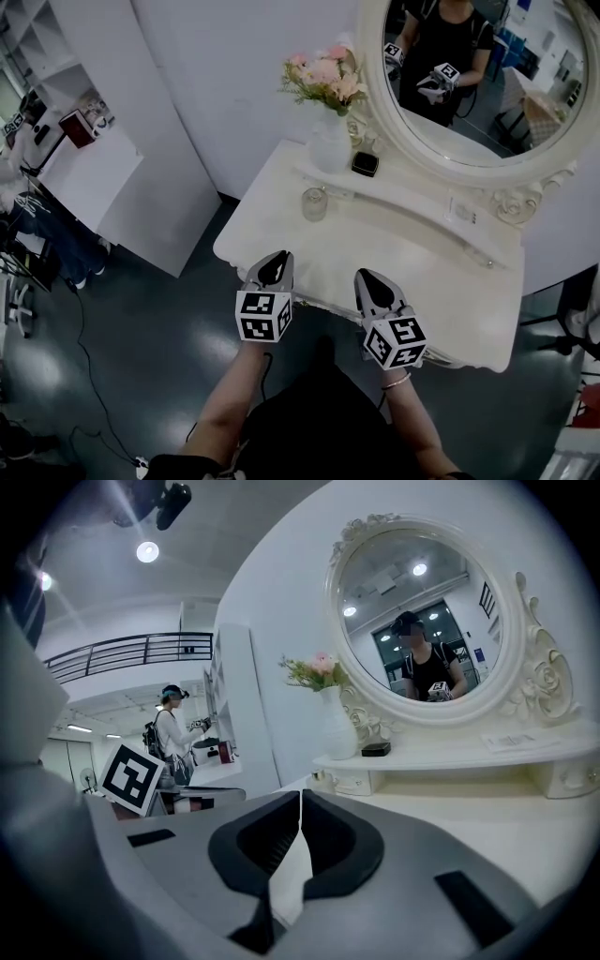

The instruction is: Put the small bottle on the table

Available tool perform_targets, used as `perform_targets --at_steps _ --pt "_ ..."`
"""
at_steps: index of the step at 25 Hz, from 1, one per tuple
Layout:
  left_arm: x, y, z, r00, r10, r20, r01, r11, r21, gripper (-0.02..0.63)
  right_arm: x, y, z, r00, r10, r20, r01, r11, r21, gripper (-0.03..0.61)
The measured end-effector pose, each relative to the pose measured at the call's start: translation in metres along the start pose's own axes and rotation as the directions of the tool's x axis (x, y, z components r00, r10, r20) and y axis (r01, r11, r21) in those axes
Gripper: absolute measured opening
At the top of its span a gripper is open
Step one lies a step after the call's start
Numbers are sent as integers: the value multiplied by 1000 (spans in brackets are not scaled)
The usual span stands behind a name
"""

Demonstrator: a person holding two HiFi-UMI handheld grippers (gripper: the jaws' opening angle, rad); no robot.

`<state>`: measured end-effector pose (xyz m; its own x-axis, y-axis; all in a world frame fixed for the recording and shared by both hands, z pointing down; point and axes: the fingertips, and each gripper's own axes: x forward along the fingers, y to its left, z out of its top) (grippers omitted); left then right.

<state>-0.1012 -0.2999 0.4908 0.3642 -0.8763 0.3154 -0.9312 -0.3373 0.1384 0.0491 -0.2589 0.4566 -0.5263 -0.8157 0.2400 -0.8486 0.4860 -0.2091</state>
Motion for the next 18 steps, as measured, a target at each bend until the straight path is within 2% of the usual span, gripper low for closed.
perform_targets --at_steps 7,18 --pt "-26 -1 1 1000 -3 18 3 1000 2 12 -5 8 -2 1000 6 -2 -6 1000 -16 5" --pt "-49 -3 11 998 -12 55 13 1000 -2 12 -9 22 -2 1000 9 7 -9 999 -49 3"
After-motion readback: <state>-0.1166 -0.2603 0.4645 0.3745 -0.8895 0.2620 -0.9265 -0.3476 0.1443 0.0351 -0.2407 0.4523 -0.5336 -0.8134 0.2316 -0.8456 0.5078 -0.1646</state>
